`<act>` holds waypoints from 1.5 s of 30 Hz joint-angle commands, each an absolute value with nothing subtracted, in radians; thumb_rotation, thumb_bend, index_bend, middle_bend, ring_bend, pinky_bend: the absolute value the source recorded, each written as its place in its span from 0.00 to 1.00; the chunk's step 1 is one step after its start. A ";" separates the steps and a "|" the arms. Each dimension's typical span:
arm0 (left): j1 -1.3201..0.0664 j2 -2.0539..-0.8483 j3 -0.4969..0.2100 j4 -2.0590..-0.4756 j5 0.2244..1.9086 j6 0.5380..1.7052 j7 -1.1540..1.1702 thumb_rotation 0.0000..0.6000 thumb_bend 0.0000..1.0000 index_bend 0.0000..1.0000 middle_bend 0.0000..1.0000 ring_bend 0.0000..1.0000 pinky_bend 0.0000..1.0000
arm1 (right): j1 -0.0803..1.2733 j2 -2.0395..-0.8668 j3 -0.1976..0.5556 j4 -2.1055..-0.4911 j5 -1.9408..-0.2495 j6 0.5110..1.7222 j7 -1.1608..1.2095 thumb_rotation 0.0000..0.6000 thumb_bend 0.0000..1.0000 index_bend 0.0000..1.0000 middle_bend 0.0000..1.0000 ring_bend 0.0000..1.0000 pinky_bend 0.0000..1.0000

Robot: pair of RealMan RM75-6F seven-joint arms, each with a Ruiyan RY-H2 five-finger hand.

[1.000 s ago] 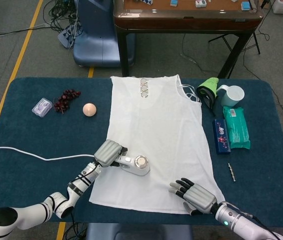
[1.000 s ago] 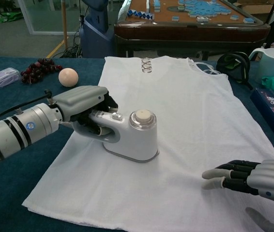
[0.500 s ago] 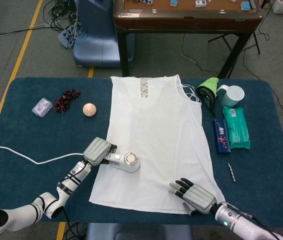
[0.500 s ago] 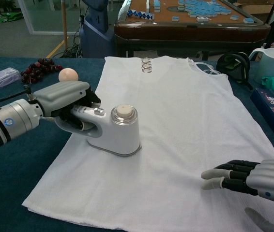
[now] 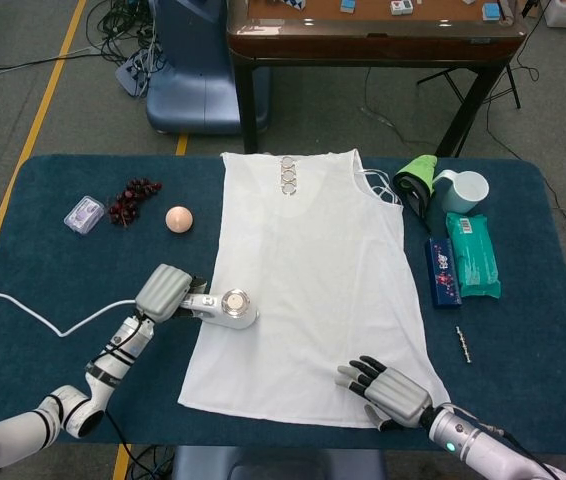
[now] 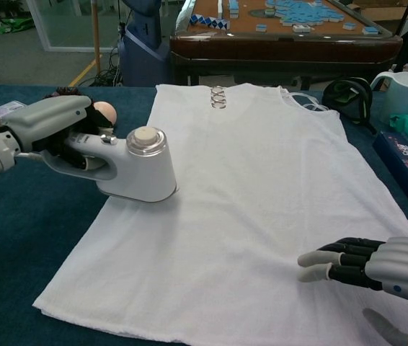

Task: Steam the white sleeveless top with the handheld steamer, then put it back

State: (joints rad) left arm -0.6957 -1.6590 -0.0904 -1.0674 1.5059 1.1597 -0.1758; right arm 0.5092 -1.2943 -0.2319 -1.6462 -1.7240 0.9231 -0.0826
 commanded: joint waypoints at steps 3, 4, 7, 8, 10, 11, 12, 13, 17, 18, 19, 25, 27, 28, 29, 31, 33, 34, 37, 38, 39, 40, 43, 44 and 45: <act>-0.652 -1.593 -0.094 -1.092 1.485 1.193 -0.174 1.00 0.24 0.79 0.95 0.79 0.71 | 0.513 -1.297 -0.231 -1.643 -1.730 0.925 -0.071 0.80 0.71 0.00 0.05 0.00 0.00; -0.643 -1.582 -0.093 -1.093 1.482 1.198 -0.174 1.00 0.24 0.79 0.95 0.79 0.71 | 0.514 -1.297 -0.230 -1.643 -1.733 0.927 -0.068 0.80 0.71 0.00 0.05 0.00 0.00; -0.614 -1.553 -0.087 -1.091 1.466 1.204 -0.178 1.00 0.24 0.79 0.94 0.78 0.71 | 0.517 -1.298 -0.231 -1.639 -1.741 0.930 -0.060 0.80 0.71 0.00 0.05 0.00 0.00; -0.606 -1.548 -0.084 -1.087 1.461 1.204 -0.178 1.00 0.24 0.79 0.94 0.78 0.71 | 0.518 -1.299 -0.232 -1.638 -1.743 0.930 -0.058 0.81 0.71 0.00 0.05 0.00 0.00; -0.589 -1.543 -0.077 -1.072 1.451 1.199 -0.182 1.00 0.24 0.78 0.94 0.78 0.71 | 0.521 -1.301 -0.233 -1.635 -1.745 0.927 -0.053 0.80 0.71 0.00 0.05 0.00 0.00; -0.583 -1.543 -0.074 -1.064 1.447 1.196 -0.185 1.00 0.24 0.78 0.94 0.77 0.71 | 0.522 -1.301 -0.233 -1.634 -1.746 0.925 -0.052 0.80 0.71 0.00 0.05 0.00 0.00; -0.578 -1.546 -0.072 -1.052 1.444 1.194 -0.187 1.00 0.24 0.78 0.93 0.77 0.71 | 0.524 -1.303 -0.234 -1.632 -1.746 0.923 -0.051 0.80 0.71 0.00 0.05 0.00 0.00; -0.575 -1.549 -0.071 -1.040 1.444 1.193 -0.187 1.00 0.24 0.78 0.93 0.77 0.71 | 0.524 -1.303 -0.234 -1.631 -1.745 0.921 -0.050 0.80 0.71 0.00 0.05 0.00 0.00; -0.569 -1.569 -0.073 -0.990 1.434 1.177 -0.201 1.00 0.24 0.78 0.93 0.77 0.71 | 0.527 -1.302 -0.233 -1.633 -1.744 0.919 -0.052 0.81 0.71 0.00 0.05 0.00 0.00; -0.568 -1.572 -0.073 -0.981 1.430 1.170 -0.205 1.00 0.24 0.78 0.92 0.76 0.71 | 0.527 -1.301 -0.233 -1.635 -1.744 0.920 -0.053 0.81 0.71 0.00 0.05 0.00 0.00; -0.567 -1.574 -0.073 -0.970 1.427 1.161 -0.207 1.00 0.24 0.77 0.92 0.76 0.71 | 0.526 -1.300 -0.233 -1.637 -1.744 0.922 -0.055 0.80 0.71 0.00 0.05 0.00 0.00; -0.557 -1.589 -0.068 -0.932 1.430 1.153 -0.221 1.00 0.24 0.73 0.87 0.71 0.71 | 0.524 -1.300 -0.232 -1.639 -1.738 0.923 -0.057 0.81 0.71 0.00 0.05 0.00 0.00; -0.555 -1.592 -0.067 -0.922 1.432 1.149 -0.230 1.00 0.24 0.71 0.86 0.69 0.71 | 0.526 -1.301 -0.232 -1.640 -1.739 0.922 -0.057 0.80 0.71 0.00 0.05 0.00 0.00; -0.554 -1.593 -0.067 -0.920 1.432 1.148 -0.232 1.00 0.24 0.70 0.85 0.68 0.71 | 0.526 -1.301 -0.231 -1.640 -1.739 0.922 -0.057 0.80 0.71 0.00 0.05 0.00 0.00; -0.553 -1.593 -0.067 -0.918 1.433 1.148 -0.233 1.00 0.23 0.67 0.83 0.67 0.71 | 0.526 -1.301 -0.231 -1.640 -1.739 0.922 -0.056 0.81 0.71 0.00 0.05 0.00 0.00; -0.550 -1.589 -0.066 -0.920 1.433 1.145 -0.232 1.00 0.23 0.62 0.78 0.63 0.71 | 0.527 -1.300 -0.230 -1.641 -1.738 0.922 -0.056 0.81 0.71 0.00 0.05 0.00 0.00; -0.547 -1.583 -0.069 -0.932 1.430 1.141 -0.228 1.00 0.23 0.56 0.71 0.58 0.70 | 0.528 -1.300 -0.230 -1.640 -1.736 0.921 -0.055 0.81 0.71 0.00 0.05 0.00 0.00; -0.546 -1.580 -0.071 -0.938 1.427 1.140 -0.225 1.00 0.22 0.54 0.69 0.57 0.69 | 0.529 -1.299 -0.229 -1.640 -1.736 0.920 -0.055 0.81 0.71 0.00 0.05 0.00 0.00; -0.544 -1.571 -0.074 -0.954 1.421 1.129 -0.221 1.00 0.18 0.44 0.57 0.49 0.63 | 0.528 -1.300 -0.230 -1.641 -1.736 0.921 -0.054 0.80 0.71 0.00 0.05 0.00 0.00; -0.544 -1.567 -0.075 -0.958 1.418 1.124 -0.219 1.00 0.18 0.41 0.53 0.46 0.61 | 0.528 -1.300 -0.230 -1.641 -1.736 0.922 -0.053 0.80 0.71 0.00 0.05 0.00 0.00; -0.543 -1.564 -0.075 -0.962 1.416 1.120 -0.217 1.00 0.17 0.38 0.49 0.43 0.58 | 0.528 -1.301 -0.230 -1.641 -1.736 0.923 -0.053 0.80 0.71 0.00 0.05 0.00 0.00; -0.543 -1.560 -0.076 -0.966 1.413 1.116 -0.213 1.00 0.16 0.36 0.47 0.41 0.56 | 0.527 -1.301 -0.229 -1.640 -1.736 0.925 -0.052 0.80 0.71 0.00 0.05 0.00 0.00; -0.540 -1.550 -0.080 -0.979 1.408 1.111 -0.211 1.00 0.15 0.29 0.39 0.36 0.53 | 0.527 -1.300 -0.229 -1.639 -1.735 0.926 -0.051 0.80 0.71 0.00 0.05 0.00 0.00; -0.539 -1.547 -0.081 -0.982 1.406 1.110 -0.211 1.00 0.15 0.27 0.37 0.35 0.52 | 0.527 -1.300 -0.229 -1.639 -1.735 0.926 -0.050 0.80 0.71 0.00 0.05 0.00 0.00; -0.538 -1.543 -0.083 -0.987 1.405 1.108 -0.210 1.00 0.15 0.24 0.35 0.34 0.51 | 0.527 -1.301 -0.229 -1.638 -1.735 0.926 -0.049 0.80 0.71 0.00 0.05 0.00 0.00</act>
